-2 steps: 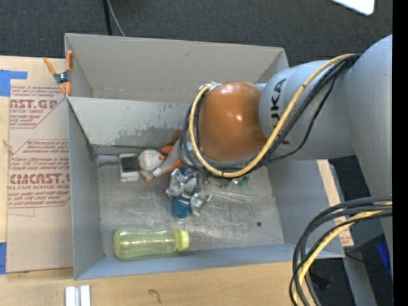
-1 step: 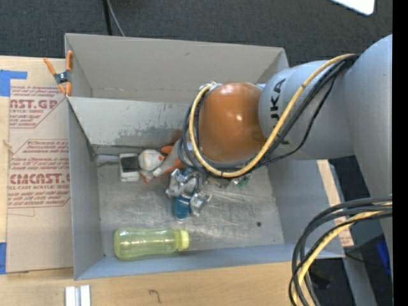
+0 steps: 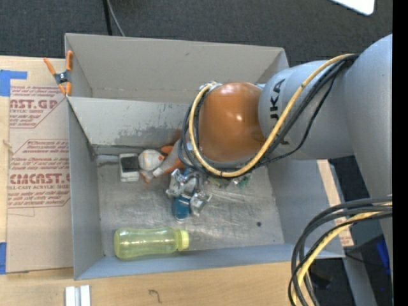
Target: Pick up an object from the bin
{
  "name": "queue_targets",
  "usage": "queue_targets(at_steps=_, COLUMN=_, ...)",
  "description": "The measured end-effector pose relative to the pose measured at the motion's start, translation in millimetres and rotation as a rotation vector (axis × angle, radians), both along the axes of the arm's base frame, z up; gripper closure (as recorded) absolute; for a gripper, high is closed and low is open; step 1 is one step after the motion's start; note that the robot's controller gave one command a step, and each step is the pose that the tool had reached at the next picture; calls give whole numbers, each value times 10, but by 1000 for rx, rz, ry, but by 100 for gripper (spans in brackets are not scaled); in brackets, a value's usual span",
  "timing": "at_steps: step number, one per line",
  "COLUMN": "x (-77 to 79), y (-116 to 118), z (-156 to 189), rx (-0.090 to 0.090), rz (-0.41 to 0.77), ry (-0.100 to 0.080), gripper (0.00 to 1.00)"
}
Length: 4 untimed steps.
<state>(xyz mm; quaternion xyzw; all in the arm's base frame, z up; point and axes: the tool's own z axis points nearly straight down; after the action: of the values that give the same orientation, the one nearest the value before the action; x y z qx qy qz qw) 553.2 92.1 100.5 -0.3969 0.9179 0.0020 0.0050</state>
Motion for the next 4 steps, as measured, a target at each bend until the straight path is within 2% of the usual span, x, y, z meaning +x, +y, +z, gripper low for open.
queue_targets(at_steps=4, x=0, y=1, z=-1, rx=0, rz=0, ry=0, gripper=100)
